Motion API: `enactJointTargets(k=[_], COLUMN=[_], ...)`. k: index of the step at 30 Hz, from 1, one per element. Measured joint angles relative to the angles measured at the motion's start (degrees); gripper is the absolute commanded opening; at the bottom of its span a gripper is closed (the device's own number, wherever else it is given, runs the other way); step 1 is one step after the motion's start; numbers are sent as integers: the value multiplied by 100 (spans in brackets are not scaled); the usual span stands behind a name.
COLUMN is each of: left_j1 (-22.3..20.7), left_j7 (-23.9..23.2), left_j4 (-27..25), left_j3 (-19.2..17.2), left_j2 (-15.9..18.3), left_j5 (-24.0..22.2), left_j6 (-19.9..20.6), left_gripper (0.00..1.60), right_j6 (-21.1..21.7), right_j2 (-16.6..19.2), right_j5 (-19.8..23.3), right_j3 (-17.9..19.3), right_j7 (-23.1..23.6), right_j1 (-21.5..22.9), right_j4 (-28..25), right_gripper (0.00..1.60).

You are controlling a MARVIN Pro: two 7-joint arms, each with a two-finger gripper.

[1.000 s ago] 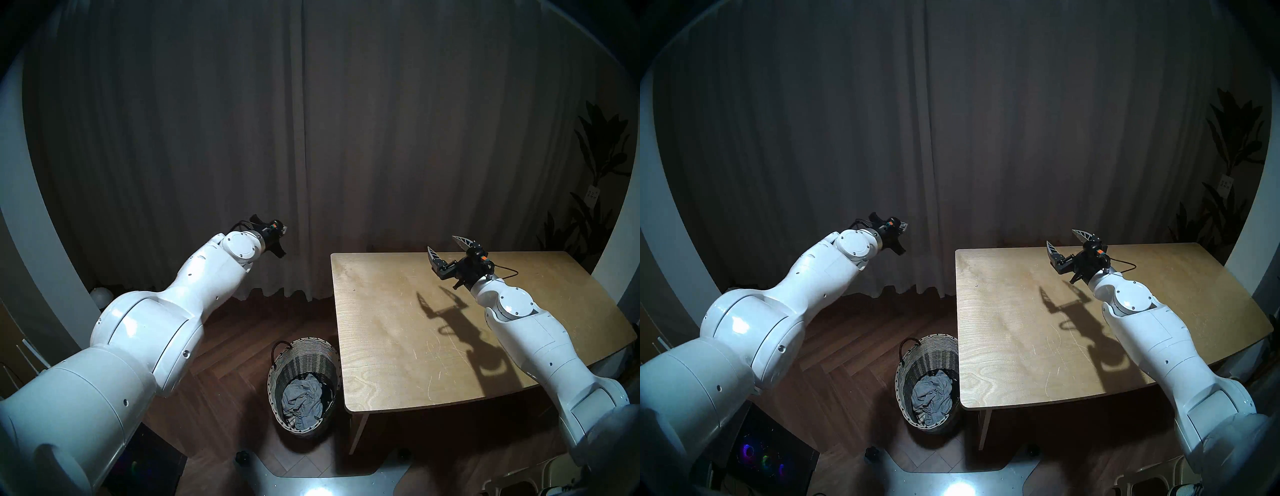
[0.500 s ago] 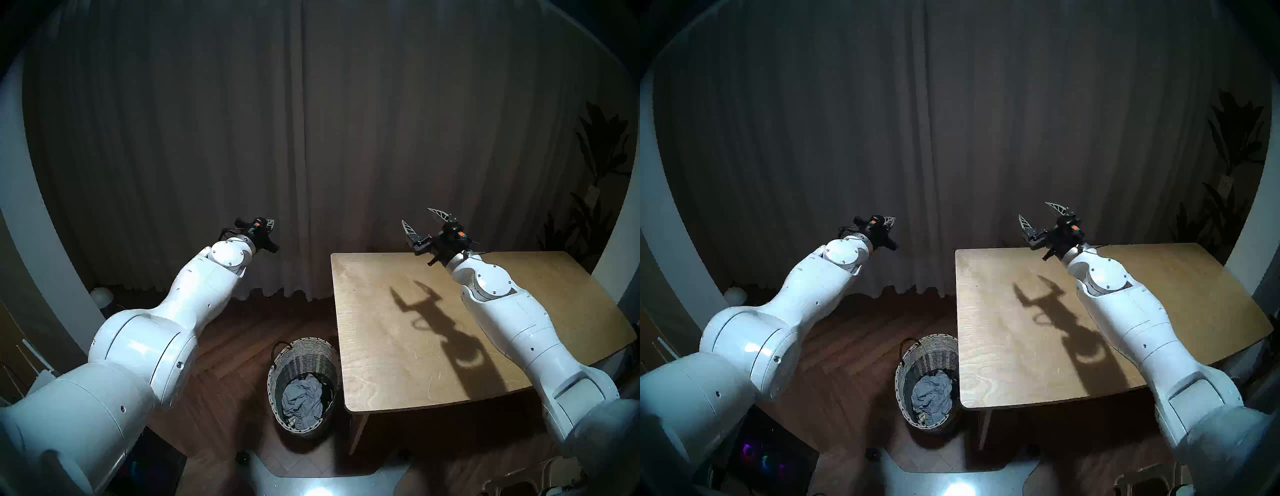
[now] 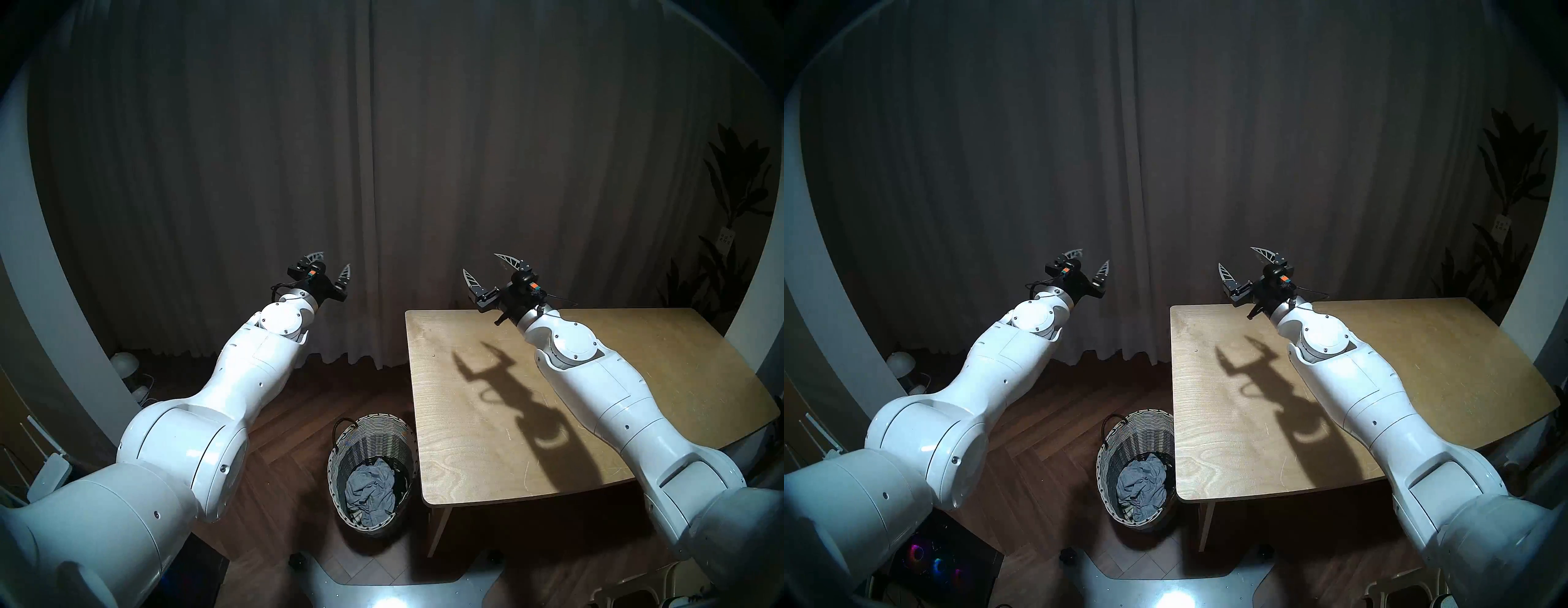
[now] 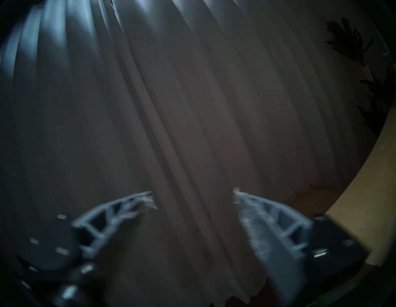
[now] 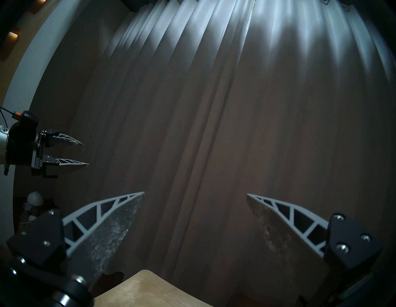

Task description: Toss clothes into the laundry hamper

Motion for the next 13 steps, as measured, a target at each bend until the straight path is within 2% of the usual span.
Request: enactJointTargets(k=[13], left_j1=[562], left_j7=[350], left_j4=[-539], left_j3=[-335], left_j2=[75], left_j5=[-282], left_j6=[-337], left_gripper=[160], right_j6=[67], right_j2=[-202], right_j5=[-222], right_j3=[-202], right_j7=[-222], right_j1=[96], right_j4=[345], right_gripper=[160])
